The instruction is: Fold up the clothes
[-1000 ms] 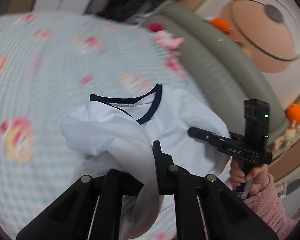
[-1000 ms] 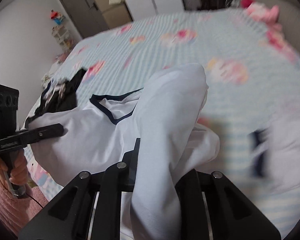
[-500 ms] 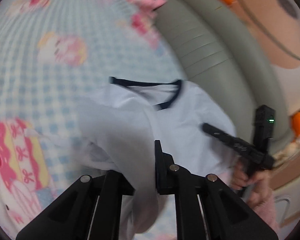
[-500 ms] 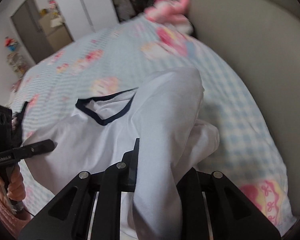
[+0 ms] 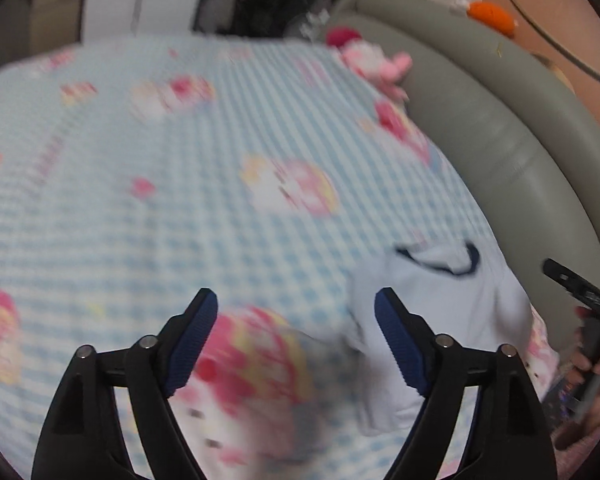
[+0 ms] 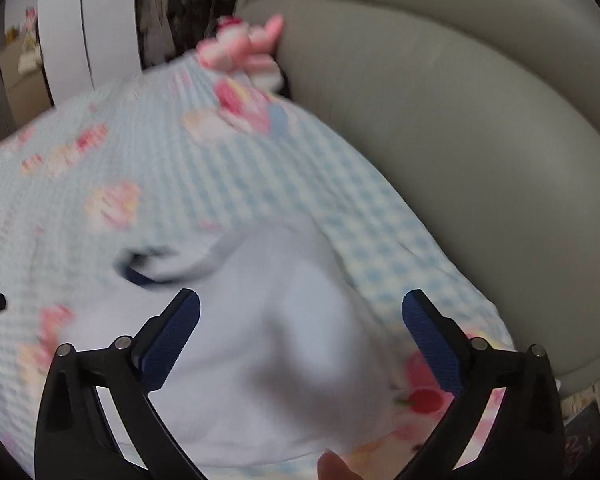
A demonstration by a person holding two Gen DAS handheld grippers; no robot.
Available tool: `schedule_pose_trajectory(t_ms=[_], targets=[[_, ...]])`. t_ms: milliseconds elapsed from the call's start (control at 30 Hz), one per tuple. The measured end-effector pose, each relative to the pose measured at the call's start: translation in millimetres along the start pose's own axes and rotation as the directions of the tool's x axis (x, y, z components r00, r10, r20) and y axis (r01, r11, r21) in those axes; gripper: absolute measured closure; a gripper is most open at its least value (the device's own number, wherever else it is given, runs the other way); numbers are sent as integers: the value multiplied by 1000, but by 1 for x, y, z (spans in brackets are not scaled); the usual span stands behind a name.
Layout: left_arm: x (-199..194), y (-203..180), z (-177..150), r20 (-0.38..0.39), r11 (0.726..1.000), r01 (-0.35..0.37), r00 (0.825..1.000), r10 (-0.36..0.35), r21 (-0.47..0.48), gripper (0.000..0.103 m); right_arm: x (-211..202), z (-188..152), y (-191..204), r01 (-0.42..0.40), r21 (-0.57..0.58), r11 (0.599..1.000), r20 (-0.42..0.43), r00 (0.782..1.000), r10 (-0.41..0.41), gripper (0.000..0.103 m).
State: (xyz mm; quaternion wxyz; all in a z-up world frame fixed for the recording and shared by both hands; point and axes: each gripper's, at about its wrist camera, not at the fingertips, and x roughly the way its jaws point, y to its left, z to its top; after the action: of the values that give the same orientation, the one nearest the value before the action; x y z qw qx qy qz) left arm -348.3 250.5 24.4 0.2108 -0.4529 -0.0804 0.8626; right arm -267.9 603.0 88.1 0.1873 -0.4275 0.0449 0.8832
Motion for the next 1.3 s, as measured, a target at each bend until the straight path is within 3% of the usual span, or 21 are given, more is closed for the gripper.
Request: schedule_pose_trajectory(t_ms=[67,200,433,600,667,733,1033,1200,1300], targets=[[-18,15,11,25,999,-40,999,41,-8,18,-16,9,33,-94,-15,995,13,996,94,0],[-50,53,21,57,994,-98,993,101,-48,18,-28,11,106,-194,-63,979,18,980,196,0],[-82,114,18,48,973,-220,974,224,-73,17,-18,-12,220,-310,-112,944,-20,951,310,0],[-129,145,12,98,956,-277,953,286,-93,17,-46,-36,282,-351,-176,920,-23,936,352,0],[-156,147,5,137,946,-314,937,322,-76,17,-64,-45,300,-357,-198,913,-15,932,361,0],[-184,150,-1,175,934,-351,918,357,-61,17,-88,-56,312,-359,-222,906,3,929,369,0],[-304,143,-78,282,911,-411,870,405,-41,17,-205,-124,335,-368,-364,855,76,904,421,0],[-341,141,-141,308,923,-375,871,382,-86,15,-244,-176,324,-358,-354,864,107,902,418,0],[-345,140,-179,299,919,-375,869,395,-124,12,-255,-209,310,-359,-311,880,116,905,410,0]])
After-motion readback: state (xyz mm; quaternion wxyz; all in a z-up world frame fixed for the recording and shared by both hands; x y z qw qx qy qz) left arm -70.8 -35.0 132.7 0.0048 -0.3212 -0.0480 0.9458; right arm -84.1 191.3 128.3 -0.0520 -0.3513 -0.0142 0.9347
